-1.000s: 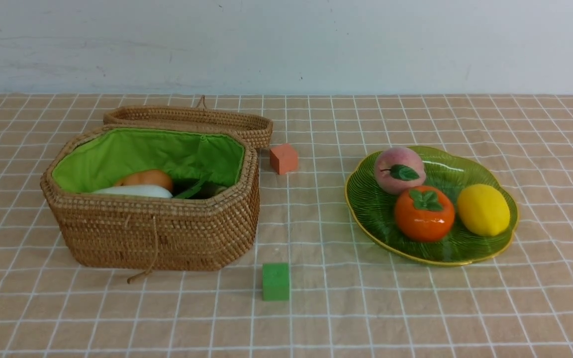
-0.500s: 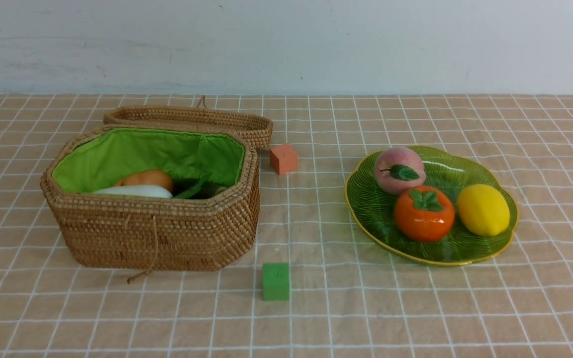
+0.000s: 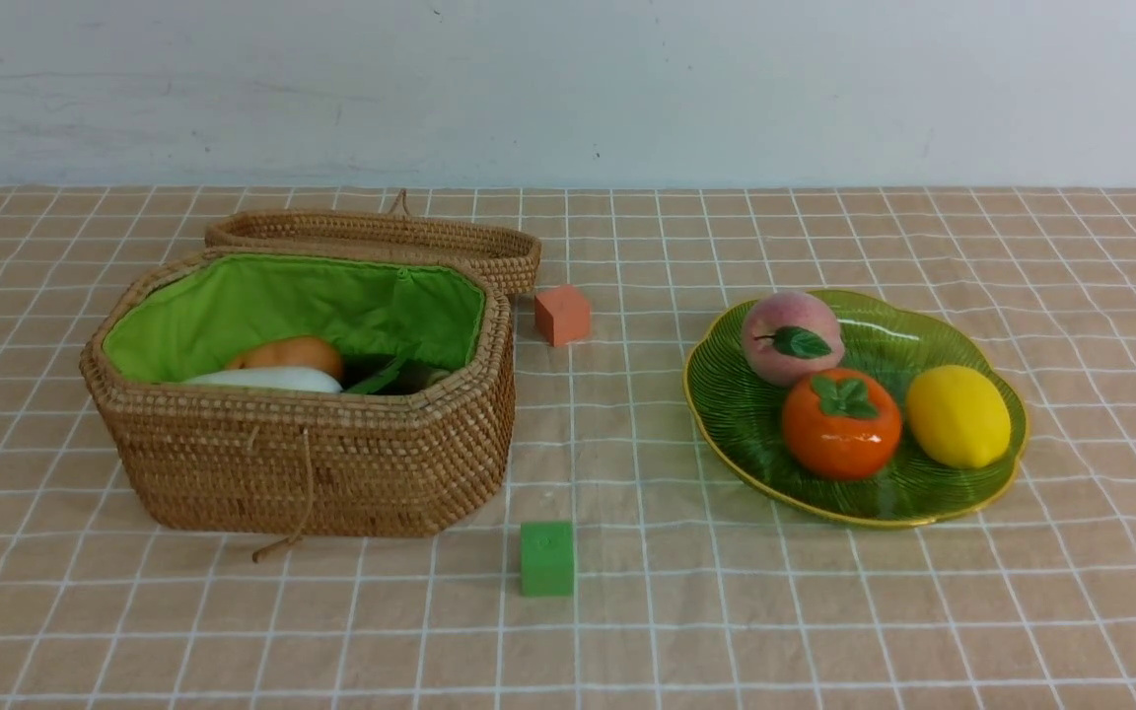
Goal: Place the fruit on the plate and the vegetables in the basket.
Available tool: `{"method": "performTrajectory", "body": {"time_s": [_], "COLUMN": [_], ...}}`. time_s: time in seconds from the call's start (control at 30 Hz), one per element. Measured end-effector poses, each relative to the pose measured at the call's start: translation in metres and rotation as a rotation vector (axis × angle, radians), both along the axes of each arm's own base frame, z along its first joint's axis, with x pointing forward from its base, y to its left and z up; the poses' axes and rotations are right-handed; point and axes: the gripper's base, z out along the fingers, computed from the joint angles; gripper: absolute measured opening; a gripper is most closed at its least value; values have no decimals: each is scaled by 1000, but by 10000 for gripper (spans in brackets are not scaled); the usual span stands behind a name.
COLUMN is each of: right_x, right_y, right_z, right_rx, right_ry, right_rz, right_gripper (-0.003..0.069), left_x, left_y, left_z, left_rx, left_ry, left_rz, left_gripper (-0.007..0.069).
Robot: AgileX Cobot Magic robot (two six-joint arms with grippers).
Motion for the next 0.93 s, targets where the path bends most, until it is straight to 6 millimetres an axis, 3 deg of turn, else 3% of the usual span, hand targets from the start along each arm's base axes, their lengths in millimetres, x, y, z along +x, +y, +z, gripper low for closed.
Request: {"method": "performTrajectory", "body": {"time_s": [0.93], "right_x": [0], "right_y": [0], "right_z": [0], "right_rx": [0], "right_ry": [0], "right_rz": [0], "right_gripper": [63], "left_x": [0], "left_y": [0], "left_z": [0], "left_rx": [0], "left_ry": [0], "left_rz": [0], "left_gripper": [-2]}}
